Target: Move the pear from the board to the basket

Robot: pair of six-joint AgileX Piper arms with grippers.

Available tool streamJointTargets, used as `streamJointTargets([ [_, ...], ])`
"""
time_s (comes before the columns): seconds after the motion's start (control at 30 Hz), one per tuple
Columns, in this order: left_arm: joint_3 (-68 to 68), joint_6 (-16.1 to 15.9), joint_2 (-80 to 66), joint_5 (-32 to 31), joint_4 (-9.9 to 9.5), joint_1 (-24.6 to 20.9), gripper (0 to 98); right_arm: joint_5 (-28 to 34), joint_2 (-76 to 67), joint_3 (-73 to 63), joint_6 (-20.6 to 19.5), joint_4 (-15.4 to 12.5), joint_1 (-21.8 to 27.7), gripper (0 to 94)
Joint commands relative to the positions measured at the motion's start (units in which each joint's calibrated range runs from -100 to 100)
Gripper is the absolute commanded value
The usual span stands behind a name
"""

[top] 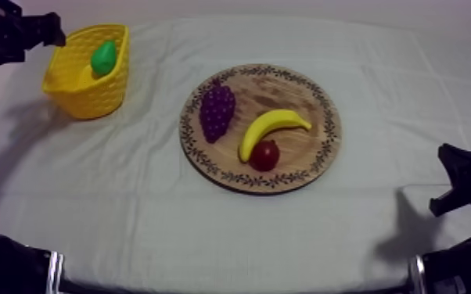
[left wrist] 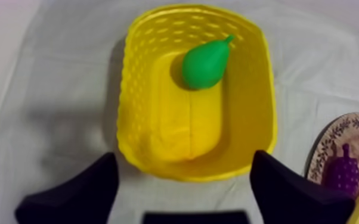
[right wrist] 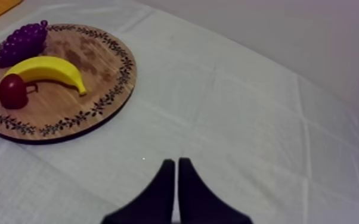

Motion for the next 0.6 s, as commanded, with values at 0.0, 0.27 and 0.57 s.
streamJointTargets([
  [0.0, 5.7, -0.2, -10.0, -2.4, 0.15, 0.0, 59.9, 0.0, 0.0, 0.0, 0.0, 0.0, 0.0, 0.3],
  [0.27, 22.3, -2.6, -32.9, -11.5, 1.09, 0.2, 14.2, 0.0, 0.0, 0.0, 0.0, 0.0, 0.0, 0.3],
  [0.57, 45.2, -3.7, -52.6, -22.3, 1.65, 0.1, 0.6, 0.0, 0.0, 0.0, 0.0, 0.0, 0.0, 0.3],
])
